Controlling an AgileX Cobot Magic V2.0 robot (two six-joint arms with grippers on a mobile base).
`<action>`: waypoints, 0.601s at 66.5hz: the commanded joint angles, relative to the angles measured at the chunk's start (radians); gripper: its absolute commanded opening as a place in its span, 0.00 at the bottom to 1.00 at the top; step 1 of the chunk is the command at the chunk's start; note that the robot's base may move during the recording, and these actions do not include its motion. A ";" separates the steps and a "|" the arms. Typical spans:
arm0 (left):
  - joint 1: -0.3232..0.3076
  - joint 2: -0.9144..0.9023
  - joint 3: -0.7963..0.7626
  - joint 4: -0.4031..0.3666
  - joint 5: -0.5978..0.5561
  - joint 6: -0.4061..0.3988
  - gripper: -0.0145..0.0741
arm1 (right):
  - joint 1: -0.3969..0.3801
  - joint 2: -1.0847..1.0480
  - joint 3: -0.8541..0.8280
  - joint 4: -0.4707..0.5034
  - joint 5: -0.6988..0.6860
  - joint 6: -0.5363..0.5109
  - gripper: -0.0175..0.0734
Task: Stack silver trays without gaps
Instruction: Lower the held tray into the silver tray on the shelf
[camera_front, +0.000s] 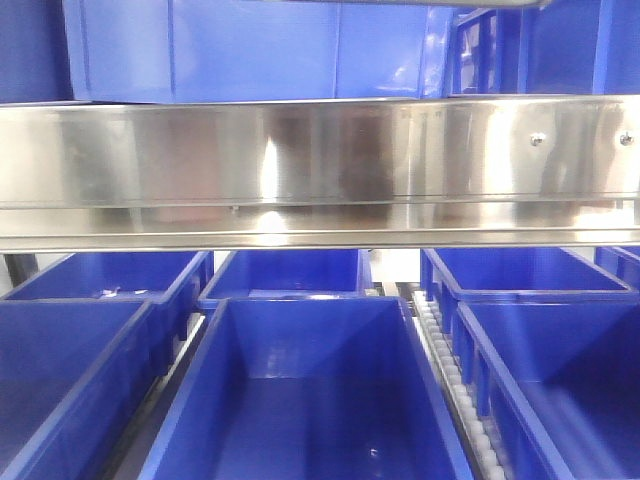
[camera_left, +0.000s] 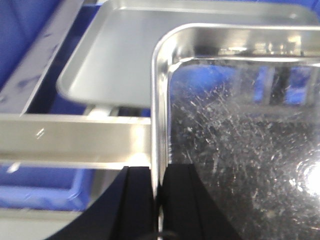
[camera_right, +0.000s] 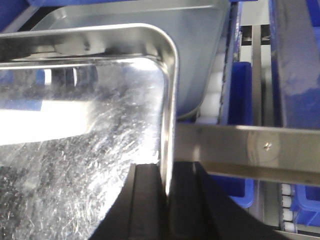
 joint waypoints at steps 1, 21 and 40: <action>0.088 0.005 -0.010 -0.061 -0.248 0.079 0.15 | -0.031 0.036 -0.033 0.006 -0.161 -0.021 0.18; 0.505 0.050 -0.012 -0.372 -0.603 0.436 0.15 | -0.220 0.284 -0.270 0.232 -0.223 -0.310 0.18; 0.712 0.205 -0.094 -0.612 -0.702 0.770 0.15 | -0.331 0.559 -0.560 0.409 -0.207 -0.498 0.18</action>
